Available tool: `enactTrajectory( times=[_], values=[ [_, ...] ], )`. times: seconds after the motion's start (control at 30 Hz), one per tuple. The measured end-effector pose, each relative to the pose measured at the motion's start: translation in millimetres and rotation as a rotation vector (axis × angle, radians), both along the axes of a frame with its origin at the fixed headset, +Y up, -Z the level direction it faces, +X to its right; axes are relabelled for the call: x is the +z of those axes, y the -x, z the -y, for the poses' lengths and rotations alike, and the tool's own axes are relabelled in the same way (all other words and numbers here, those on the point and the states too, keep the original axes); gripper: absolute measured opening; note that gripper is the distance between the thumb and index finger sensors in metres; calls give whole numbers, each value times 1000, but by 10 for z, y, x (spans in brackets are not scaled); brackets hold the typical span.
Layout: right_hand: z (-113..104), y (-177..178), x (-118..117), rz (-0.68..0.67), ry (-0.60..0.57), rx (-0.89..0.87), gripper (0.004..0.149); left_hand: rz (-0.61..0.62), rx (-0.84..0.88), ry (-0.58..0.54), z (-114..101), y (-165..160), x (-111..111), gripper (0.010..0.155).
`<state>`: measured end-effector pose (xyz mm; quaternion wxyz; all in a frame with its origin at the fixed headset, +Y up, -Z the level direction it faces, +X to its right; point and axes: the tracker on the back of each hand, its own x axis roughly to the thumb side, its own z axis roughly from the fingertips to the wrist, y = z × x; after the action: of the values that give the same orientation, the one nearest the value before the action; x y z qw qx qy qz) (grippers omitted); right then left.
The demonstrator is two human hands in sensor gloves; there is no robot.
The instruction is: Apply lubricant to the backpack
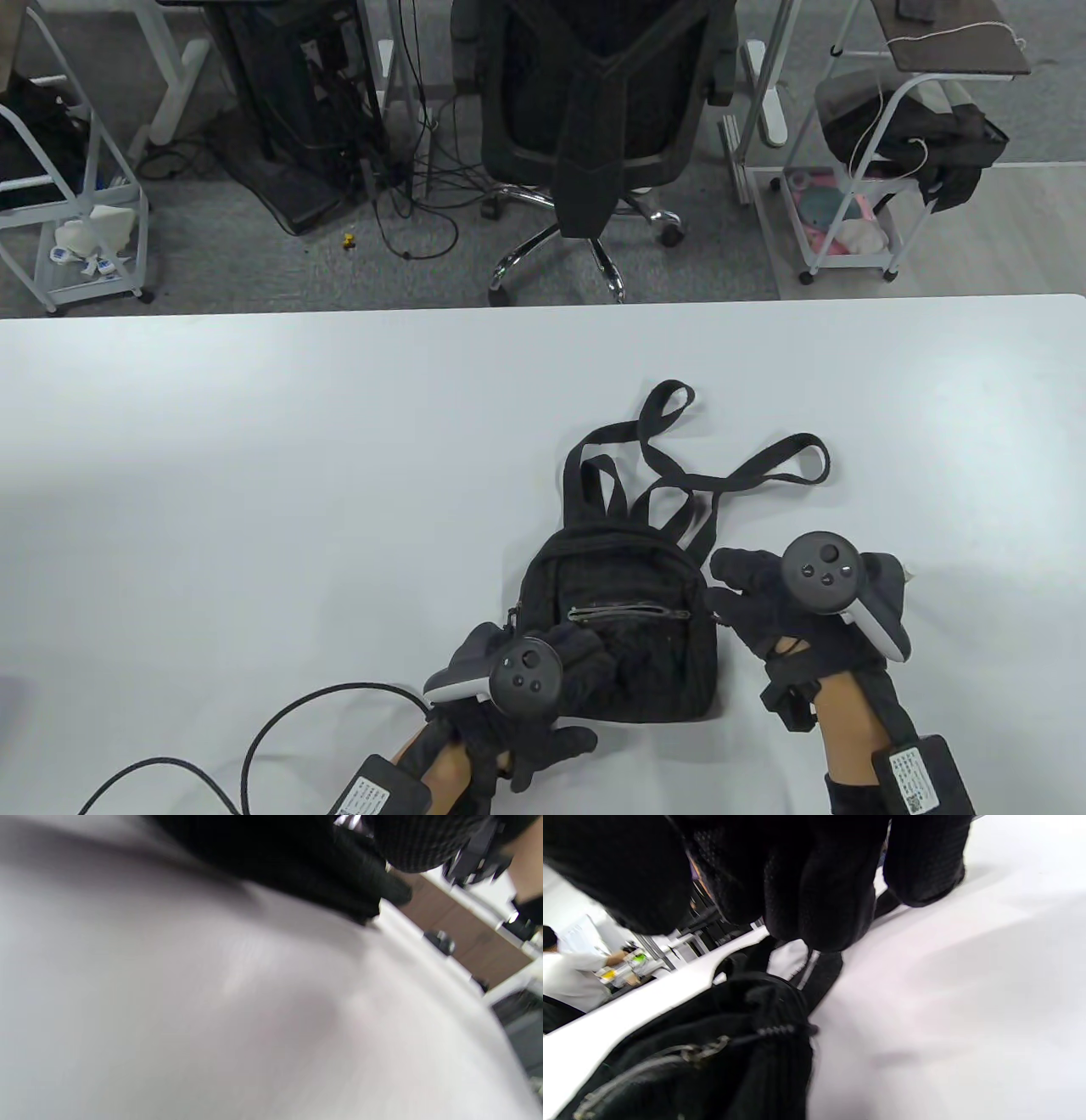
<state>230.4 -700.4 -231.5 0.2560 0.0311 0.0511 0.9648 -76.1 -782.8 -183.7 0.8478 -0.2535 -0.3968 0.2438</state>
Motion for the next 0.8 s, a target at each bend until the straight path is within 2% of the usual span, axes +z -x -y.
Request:
enactTrajectory(
  times=[0.1, 0.2, 0.27, 0.4, 0.67, 0.8],
  values=[
    [-43, 67, 35, -67, -46, -98, 53, -83, 183, -21, -109, 138, -38, 80],
    [-123, 190, 93, -148, -126, -177, 55, -182, 370, 9, -214, 306, -77, 79],
    [-168, 261, 136, -179, -179, -210, 56, -219, 428, -5, -284, 404, -106, 79],
    [-212, 384, 218, -242, -252, -293, 64, -313, 457, -169, -425, 611, -148, 80],
    [-219, 526, 327, -295, -298, -335, 69, -378, 674, -284, -672, 797, -101, 81],
    [-212, 587, 351, -339, -297, -390, 70, -375, 763, -294, -763, 847, -71, 83]
  ],
)
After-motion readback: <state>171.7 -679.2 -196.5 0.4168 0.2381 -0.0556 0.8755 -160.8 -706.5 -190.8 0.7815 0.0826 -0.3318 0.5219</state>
